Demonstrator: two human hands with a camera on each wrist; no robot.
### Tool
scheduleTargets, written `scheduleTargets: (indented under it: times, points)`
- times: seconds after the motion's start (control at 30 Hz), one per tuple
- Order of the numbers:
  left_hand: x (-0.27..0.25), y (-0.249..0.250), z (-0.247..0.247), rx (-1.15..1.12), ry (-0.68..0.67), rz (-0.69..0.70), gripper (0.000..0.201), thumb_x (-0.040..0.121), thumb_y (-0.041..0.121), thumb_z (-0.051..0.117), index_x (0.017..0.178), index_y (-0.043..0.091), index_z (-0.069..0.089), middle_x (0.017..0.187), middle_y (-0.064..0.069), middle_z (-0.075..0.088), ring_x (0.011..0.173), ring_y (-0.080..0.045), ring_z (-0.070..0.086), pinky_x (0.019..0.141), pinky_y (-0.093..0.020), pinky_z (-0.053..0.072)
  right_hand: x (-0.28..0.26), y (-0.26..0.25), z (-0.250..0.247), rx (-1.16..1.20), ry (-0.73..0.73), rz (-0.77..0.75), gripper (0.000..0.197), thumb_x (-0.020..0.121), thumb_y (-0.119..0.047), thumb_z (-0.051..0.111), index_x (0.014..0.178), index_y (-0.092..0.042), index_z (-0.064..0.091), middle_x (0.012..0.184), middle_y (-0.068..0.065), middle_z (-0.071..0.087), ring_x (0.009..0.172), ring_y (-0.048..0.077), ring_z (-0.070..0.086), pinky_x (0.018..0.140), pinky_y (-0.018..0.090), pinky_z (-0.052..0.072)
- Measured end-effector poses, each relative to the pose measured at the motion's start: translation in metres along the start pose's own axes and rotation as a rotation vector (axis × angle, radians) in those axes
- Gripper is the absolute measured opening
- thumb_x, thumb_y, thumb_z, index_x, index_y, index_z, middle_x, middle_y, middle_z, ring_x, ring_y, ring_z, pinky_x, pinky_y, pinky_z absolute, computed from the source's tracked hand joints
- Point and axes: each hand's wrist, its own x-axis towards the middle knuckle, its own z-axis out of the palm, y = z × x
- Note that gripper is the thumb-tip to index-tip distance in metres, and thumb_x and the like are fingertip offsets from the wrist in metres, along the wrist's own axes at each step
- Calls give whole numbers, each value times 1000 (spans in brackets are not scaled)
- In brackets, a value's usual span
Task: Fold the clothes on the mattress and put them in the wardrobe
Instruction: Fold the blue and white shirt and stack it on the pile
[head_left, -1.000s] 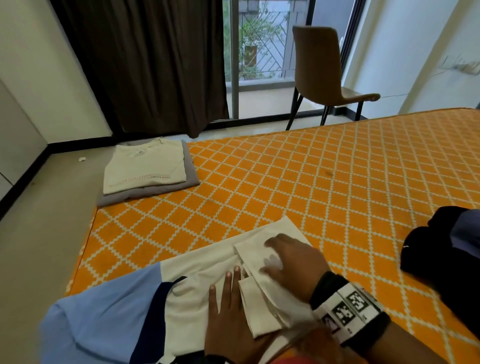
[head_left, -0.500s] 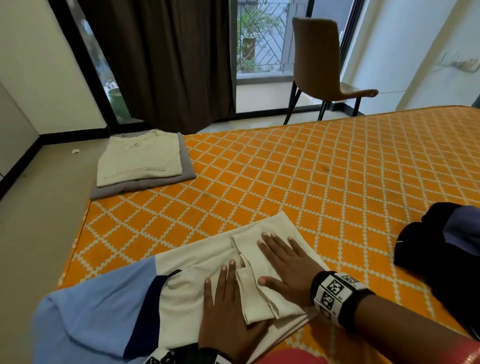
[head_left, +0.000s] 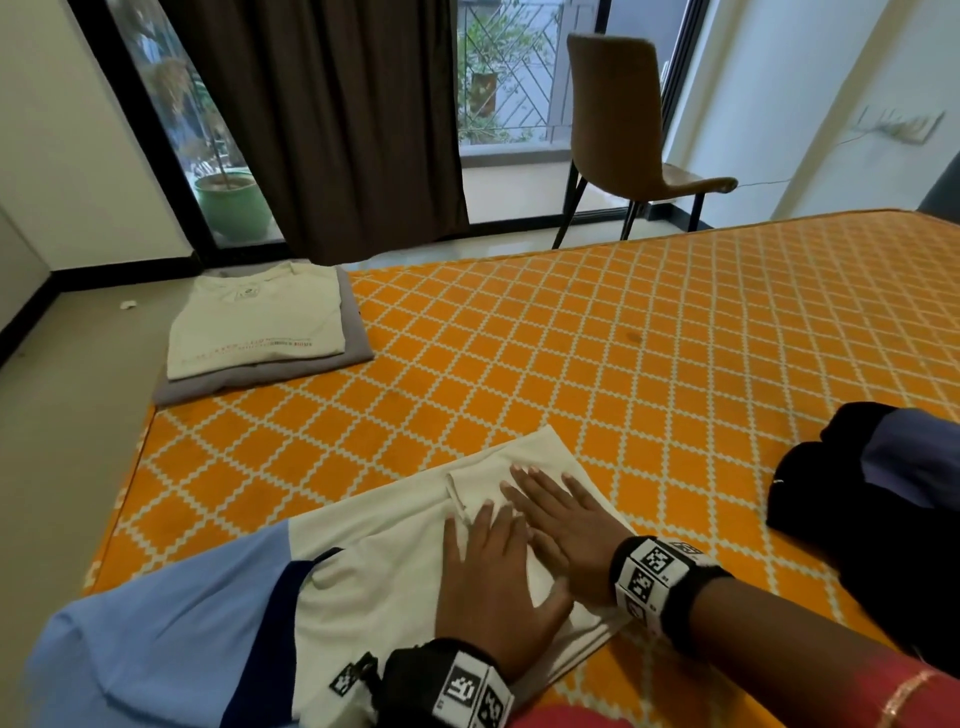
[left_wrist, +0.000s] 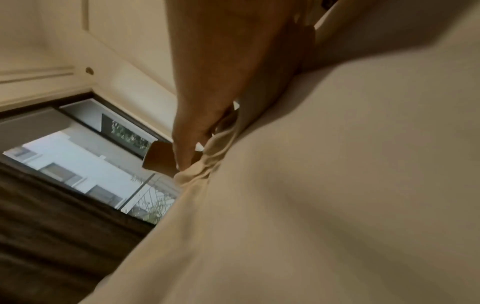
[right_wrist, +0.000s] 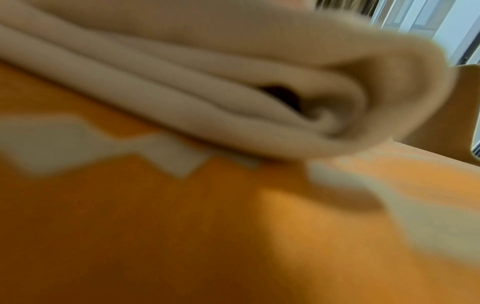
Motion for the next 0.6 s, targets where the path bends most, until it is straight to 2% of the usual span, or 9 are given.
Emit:
scheduleTargets:
  times: [0.03, 0.13, 0.23, 0.33, 0.43, 0.5, 0.53, 0.57, 0.6]
  points:
    - [-2, -5, 5, 8, -28, -5, 82, 71, 72, 43, 121, 12, 69, 130, -4, 64, 125, -23, 56, 107, -54, 19, 1, 1, 1, 12, 8, 0, 60, 98, -51, 2, 152, -32, -16, 157, -8, -28, 145, 11, -26, 114, 35, -22]
    - [-7, -21, 18, 25, -52, -8, 108, 68, 92, 33, 138, 12, 54, 146, -9, 49, 135, -23, 41, 104, -57, 20, 4, 2, 1, -36, -24, -22, 73, 86, -61, -10, 152, -31, -16, 158, -5, -27, 145, 13, -26, 114, 35, -23]
    - [-7, -23, 22, 9, -81, -21, 127, 56, 103, 27, 141, 11, 48, 151, -14, 41, 138, -25, 34, 102, -61, 21, 8, 7, 1, -66, -59, -40, 81, 78, -69, -14, 151, -35, -19, 158, -3, -28, 145, 16, -27, 113, 38, -23]
    - [-7, -21, 20, -1, -144, -41, 131, 53, 104, 24, 141, 10, 50, 150, -17, 41, 139, -27, 33, 101, -62, 22, 15, 21, -7, -78, -88, -46, 79, 77, -82, -4, 144, -47, -24, 156, -5, -31, 142, 19, -31, 113, 45, -21]
    - [-6, -22, 22, 2, -138, -43, 134, 52, 105, 19, 143, 10, 47, 151, -16, 40, 139, -28, 33, 100, -60, 23, 22, 37, -18, -99, -132, -8, 92, 77, -89, 16, 146, -44, -25, 154, -9, -35, 142, 17, -32, 116, 47, -17]
    - [-6, -22, 22, -4, -157, -73, 139, 48, 106, 22, 143, 7, 46, 151, -15, 41, 138, -28, 33, 100, -59, 23, 21, 38, -22, -136, -95, 2, 92, 82, -85, 17, 149, -36, -24, 155, -8, -33, 145, 17, -28, 118, 45, -17]
    - [-6, -21, 22, -3, -146, -76, 140, 47, 106, 24, 143, 6, 46, 150, -15, 41, 138, -27, 34, 101, -59, 23, 20, 35, -21, -175, -29, -24, 88, 87, -80, 15, 151, -31, -21, 157, -5, -28, 147, 19, -24, 117, 43, -18]
    - [-6, -19, 19, -3, -107, -63, 141, 47, 106, 23, 144, 6, 44, 152, -16, 38, 140, -27, 32, 102, -60, 22, 19, 30, -20, -217, 58, -90, 81, 93, -72, 11, 154, -25, -13, 159, -1, -21, 148, 21, -17, 117, 42, -18]
    - [-6, -18, 13, 6, -103, -58, 142, 47, 106, 20, 149, 8, 36, 156, -17, 29, 144, -28, 25, 106, -60, 18, 18, 23, -18, -223, 111, -187, 72, 98, -62, 8, 156, -19, -3, 162, 2, -10, 150, 23, -10, 118, 42, -14]
